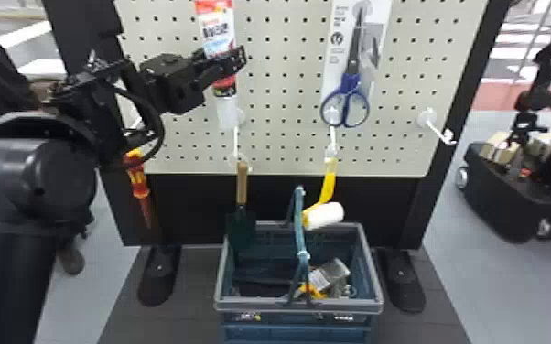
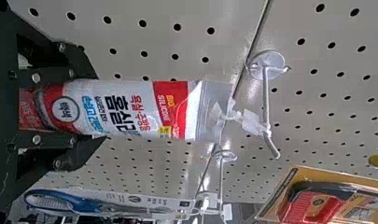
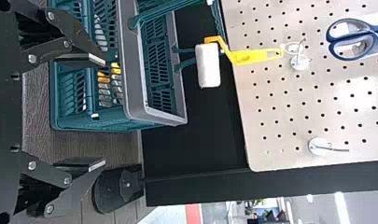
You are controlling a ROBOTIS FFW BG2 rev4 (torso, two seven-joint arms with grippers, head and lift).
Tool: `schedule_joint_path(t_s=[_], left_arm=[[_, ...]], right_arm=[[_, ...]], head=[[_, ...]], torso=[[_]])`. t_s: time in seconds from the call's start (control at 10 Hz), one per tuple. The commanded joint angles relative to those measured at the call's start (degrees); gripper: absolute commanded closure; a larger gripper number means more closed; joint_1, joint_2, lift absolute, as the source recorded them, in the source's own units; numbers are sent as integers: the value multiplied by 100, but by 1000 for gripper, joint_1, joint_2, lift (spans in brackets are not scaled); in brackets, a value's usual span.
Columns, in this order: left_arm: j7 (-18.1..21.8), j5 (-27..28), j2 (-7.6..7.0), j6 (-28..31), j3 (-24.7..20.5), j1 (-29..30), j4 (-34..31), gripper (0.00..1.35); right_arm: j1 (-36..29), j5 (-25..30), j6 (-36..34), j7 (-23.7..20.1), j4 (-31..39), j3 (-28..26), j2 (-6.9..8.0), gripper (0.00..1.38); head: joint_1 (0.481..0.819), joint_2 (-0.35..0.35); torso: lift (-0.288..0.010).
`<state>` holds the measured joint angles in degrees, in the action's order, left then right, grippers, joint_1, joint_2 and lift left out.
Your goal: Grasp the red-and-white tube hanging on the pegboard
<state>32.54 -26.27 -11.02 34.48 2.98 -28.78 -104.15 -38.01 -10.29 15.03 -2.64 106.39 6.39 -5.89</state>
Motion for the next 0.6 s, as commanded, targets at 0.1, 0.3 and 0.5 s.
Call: schedule_joint_path(t_s=[0.1, 0.3, 0.5], left_arm=[[6, 61, -14, -117, 10, 14, 1, 1211], [15, 34, -6, -143, 1, 26, 1, 1211], [15, 26, -6, -135, 10, 51, 1, 1211]], right_arm=[[-5, 1, 0, 1, 0, 3, 0, 510], [-5, -8, 0, 1, 0, 3, 0, 510], [-5, -8, 0, 1, 0, 3, 0, 512]], head=[[549, 0], [549, 0], [549, 0]], torso=[[-100], [-100], [-100]])
